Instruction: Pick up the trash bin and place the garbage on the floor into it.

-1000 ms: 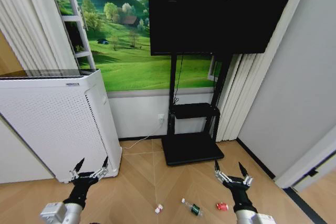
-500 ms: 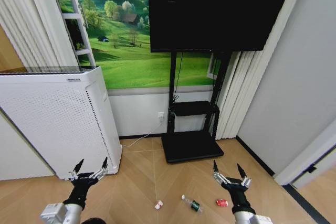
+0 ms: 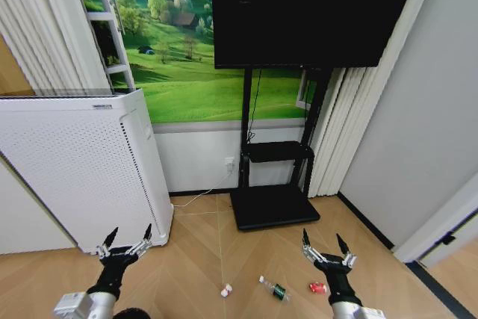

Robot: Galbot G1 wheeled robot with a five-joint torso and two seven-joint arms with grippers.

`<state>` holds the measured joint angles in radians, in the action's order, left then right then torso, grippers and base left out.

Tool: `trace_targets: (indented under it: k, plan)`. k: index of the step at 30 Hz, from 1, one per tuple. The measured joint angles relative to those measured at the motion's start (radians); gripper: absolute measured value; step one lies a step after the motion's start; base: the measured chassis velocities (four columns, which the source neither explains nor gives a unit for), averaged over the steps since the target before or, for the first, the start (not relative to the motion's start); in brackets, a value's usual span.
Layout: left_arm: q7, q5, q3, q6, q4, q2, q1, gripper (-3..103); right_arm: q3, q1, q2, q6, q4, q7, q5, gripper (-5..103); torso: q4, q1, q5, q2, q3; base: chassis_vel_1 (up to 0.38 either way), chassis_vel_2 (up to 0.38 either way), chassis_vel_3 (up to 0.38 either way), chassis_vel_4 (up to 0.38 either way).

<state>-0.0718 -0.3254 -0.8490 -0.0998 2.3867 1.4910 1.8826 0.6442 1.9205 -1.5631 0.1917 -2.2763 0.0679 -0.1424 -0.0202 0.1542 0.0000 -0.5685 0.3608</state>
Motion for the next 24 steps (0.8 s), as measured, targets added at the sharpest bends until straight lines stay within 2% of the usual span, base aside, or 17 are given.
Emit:
trace_targets:
  k: [24]
  plan:
    - [-0.003, -0.009, 0.003, 0.010, 0.007, 0.006, 0.005, 100, 0.007, 0.000, 0.007, -0.004, -0.002, -0.017, 0.003, 100, 0.0000, -0.037, 0.0000, 0.098, -0.061, 0.016, 0.017, 0.015, 0.015]
